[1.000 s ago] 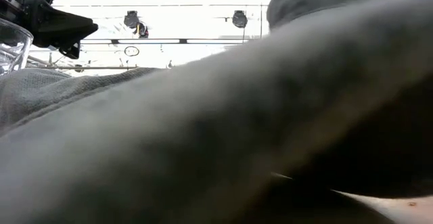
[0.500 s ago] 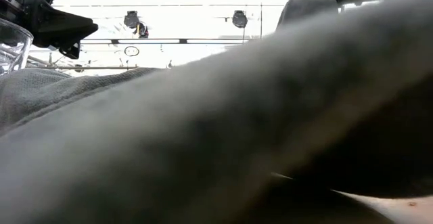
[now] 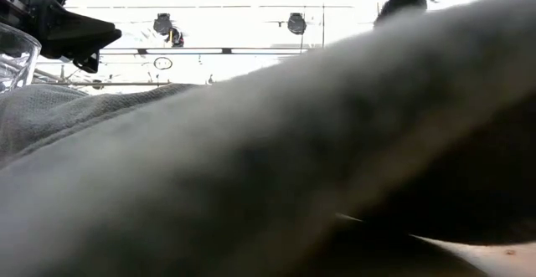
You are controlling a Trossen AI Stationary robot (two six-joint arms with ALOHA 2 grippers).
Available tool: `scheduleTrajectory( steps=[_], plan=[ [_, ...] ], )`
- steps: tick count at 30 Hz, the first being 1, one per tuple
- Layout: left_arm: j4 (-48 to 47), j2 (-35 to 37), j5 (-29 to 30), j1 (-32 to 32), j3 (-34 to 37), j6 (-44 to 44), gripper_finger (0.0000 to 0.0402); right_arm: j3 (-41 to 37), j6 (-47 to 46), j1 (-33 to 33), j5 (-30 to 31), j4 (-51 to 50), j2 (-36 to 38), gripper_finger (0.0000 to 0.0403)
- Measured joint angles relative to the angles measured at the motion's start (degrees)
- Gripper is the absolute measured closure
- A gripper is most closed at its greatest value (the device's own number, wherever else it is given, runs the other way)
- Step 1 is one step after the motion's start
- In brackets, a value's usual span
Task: Pick & Place hat
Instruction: Put the top gray cap into the top transparent bin
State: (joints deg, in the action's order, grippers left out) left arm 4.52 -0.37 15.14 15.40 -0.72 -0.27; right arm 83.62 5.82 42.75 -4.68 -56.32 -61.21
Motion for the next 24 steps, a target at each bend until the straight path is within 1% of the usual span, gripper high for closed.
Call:
scheduleTrajectory(
  steps=[3,5,7,11,12,13,15,17,19,21,24],
  plan=[
    [-0.01,0.00,0.00,0.00,0.01,0.02,0.0325,0.98,5.69,0.12,9.82,-4.11,-2.65,0.0403],
    [-0.01,-0.02,0.00,0.00,0.01,0.00,0.0325,0.24,8.85,0.12,11.48,-4.34,-3.72,0.0403],
    [0.00,0.00,0.00,0.00,0.00,0.00,0.0325,-0.67,12.03,0.10,9.00,-3.65,-4.41,0.0403],
    [-0.01,-0.01,0.00,0.01,0.01,0.00,0.0325,-3.92,21.52,0.01,-2.04,-1.38,-4.66,0.0403],
    [0.01,-0.01,0.00,0.02,0.00,0.00,0.0325,-4.85,24.26,0.03,-4.20,-1.41,-4.66,0.0403],
    [0.00,-0.01,0.00,0.00,0.00,0.00,0.0325,-5.86,26.61,0.01,-4.98,-1.61,-4.63,0.0403],
    [0.01,0.00,0.00,0.01,0.01,0.00,0.0325,-8.12,30.32,0.34,-2.95,-2.55,-4.61,0.0403],
    [-0.01,0.00,0.00,0.00,0.01,0.00,0.0325,-10.41,31.97,0.99,-0.31,-2.98,-4.64,0.0403],
    [-0.01,-0.01,0.00,0.00,0.00,0.00,0.0325,-12.38,32.33,1.31,-0.18,-2.95,-4.63,0.0403],
    [0.01,0.00,0.00,0.01,0.00,0.00,0.0325,-13.89,32.41,1.39,-1.56,-3.01,-4.57,0.0403],
    [0.01,-0.01,0.00,0.02,0.01,0.00,0.0325,-15.00,32.44,1.02,-1.71,-3.03,-4.59,0.0403]
  ],
)
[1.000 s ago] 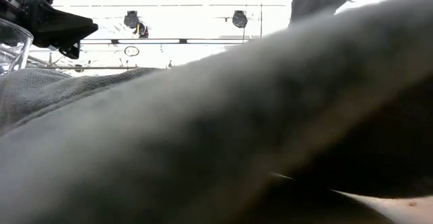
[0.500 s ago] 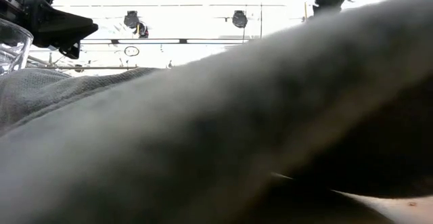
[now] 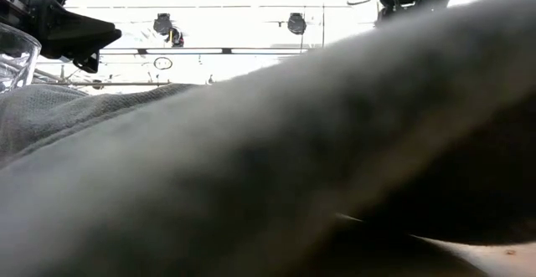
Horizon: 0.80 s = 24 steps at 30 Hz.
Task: Pick & Place hat
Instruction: Put the top gray cap into the top transparent bin
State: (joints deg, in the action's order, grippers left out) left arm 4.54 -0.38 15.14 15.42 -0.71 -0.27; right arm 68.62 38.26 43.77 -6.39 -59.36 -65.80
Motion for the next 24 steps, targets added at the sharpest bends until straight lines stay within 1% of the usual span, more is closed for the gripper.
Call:
scheduleTrajectory(
  steps=[7,10,13,18,24],
  plan=[
    [-0.01,0.00,0.00,-0.01,0.00,0.00,0.0325,-0.02,4.43,-1.30,0.70,-4.54,1.61,0.0403],
    [-0.01,0.00,0.00,0.00,-0.01,0.00,0.0325,-0.02,4.66,-1.94,1.89,-6.29,2.51,0.0403],
    [-0.02,0.00,0.00,-0.01,0.00,0.00,0.0325,-0.02,4.66,-2.79,1.01,-7.62,2.78,0.0403],
    [-0.01,0.01,0.00,-0.01,0.00,0.00,0.0325,-0.02,4.21,-4.57,-1.17,-4.00,2.22,0.0403],
    [0.00,0.00,0.00,-0.02,0.00,0.00,0.0325,-0.04,2.92,-4.85,-1.00,-1.88,-0.84,0.0403]
  ],
)
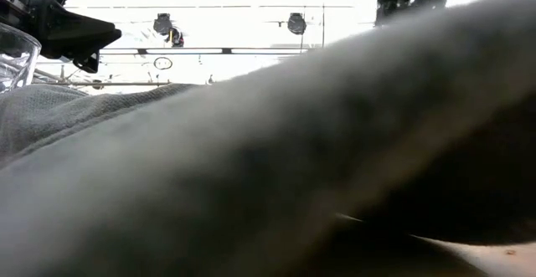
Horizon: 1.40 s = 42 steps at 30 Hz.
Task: Pick & Place hat
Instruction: Put the top gray cap into the top transparent bin
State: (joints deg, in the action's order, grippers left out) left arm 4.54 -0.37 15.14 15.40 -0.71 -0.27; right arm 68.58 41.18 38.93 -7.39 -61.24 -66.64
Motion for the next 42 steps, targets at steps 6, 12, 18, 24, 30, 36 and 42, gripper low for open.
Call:
scheduleTrajectory(
  steps=[6,12,18,24,30,36,42],
  plan=[
    [-0.01,0.00,0.00,0.02,0.00,0.00,0.0325,-5.67,-0.15,-0.03,6.50,8.61,-2.20,0.0403],
    [-0.02,0.01,0.00,0.01,-0.02,0.00,0.0325,-15.24,-0.04,-0.01,16.09,19.72,-2.26,0.0403],
    [-0.01,0.00,0.00,0.00,0.00,0.00,0.0325,-20.84,-5.96,-0.05,20.02,25.89,-2.24,0.0403],
    [-0.01,0.01,0.00,0.00,-0.01,0.00,0.0325,-21.51,-12.05,-0.05,22.33,27.60,-2.18,0.0373],
    [0.00,-0.01,0.00,0.02,-0.02,0.00,0.0325,-21.51,-13.96,-0.03,22.61,28.97,-1.29,0.0280],
    [-0.01,0.00,-0.01,0.02,0.00,0.00,0.0325,-21.51,-14.21,-0.03,24.11,32.35,1.86,0.0179],
    [-0.02,-0.01,0.00,0.01,0.00,0.00,0.0325,-21.51,-13.99,-0.03,31.57,34.22,6.63,0.0105]
  ],
)
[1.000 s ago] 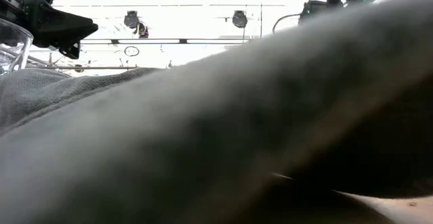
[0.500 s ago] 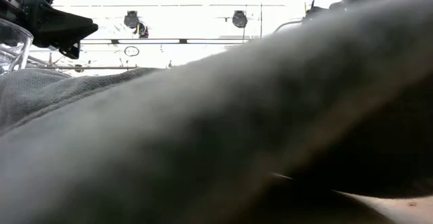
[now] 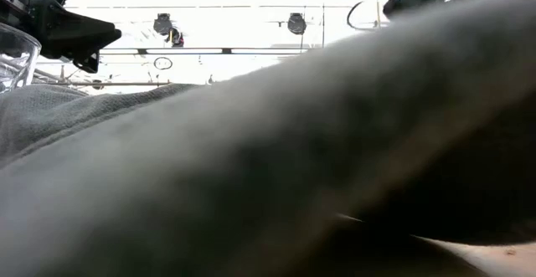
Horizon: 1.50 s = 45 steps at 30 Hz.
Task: Pick & Place hat
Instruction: Put the top gray cap into the top transparent bin
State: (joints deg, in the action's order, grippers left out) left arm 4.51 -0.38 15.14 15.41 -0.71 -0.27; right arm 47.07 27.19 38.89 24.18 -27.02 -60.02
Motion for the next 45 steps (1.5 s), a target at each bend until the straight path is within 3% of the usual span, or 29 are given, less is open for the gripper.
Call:
scheduleTrajectory(
  steps=[7,13,15,18,21,23,28,45],
  plan=[
    [0.01,0.00,0.00,-0.01,0.00,0.00,0.0325,0.00,-4.70,-0.71,-0.25,2.76,5.50,0.0066],
    [0.00,0.00,-0.02,-0.01,0.00,0.00,0.0325,0.00,-16.60,-5.86,-0.75,-2.16,10.15,0.0075],
    [0.00,0.00,0.00,0.01,-0.02,0.00,0.0325,0.00,-22.36,-8.03,-3.50,-6.33,11.64,0.0086],
    [0.02,0.00,0.00,-0.01,0.00,0.00,0.0325,-0.29,-29.88,-11.38,-7.71,-10.15,13.39,0.0114],
    [0.02,0.02,0.00,-0.01,0.00,0.00,0.0325,-1.98,-34.70,-14.46,-5.35,-11.69,14.24,0.0164],
    [0.01,0.00,0.00,0.00,-0.01,0.00,0.0325,-3.13,-37.82,-15.43,-1.94,-13.47,14.11,0.0216],
    [0.02,0.00,0.00,0.00,-0.01,0.00,0.0325,-4.72,-41.21,-14.74,-1.65,-17.38,11.94,0.0379],
    [0.02,0.00,0.00,0.00,0.00,0.00,0.0325,-4.67,-41.04,-5.46,-1.64,-16.26,0.25,0.0402]
  ],
)
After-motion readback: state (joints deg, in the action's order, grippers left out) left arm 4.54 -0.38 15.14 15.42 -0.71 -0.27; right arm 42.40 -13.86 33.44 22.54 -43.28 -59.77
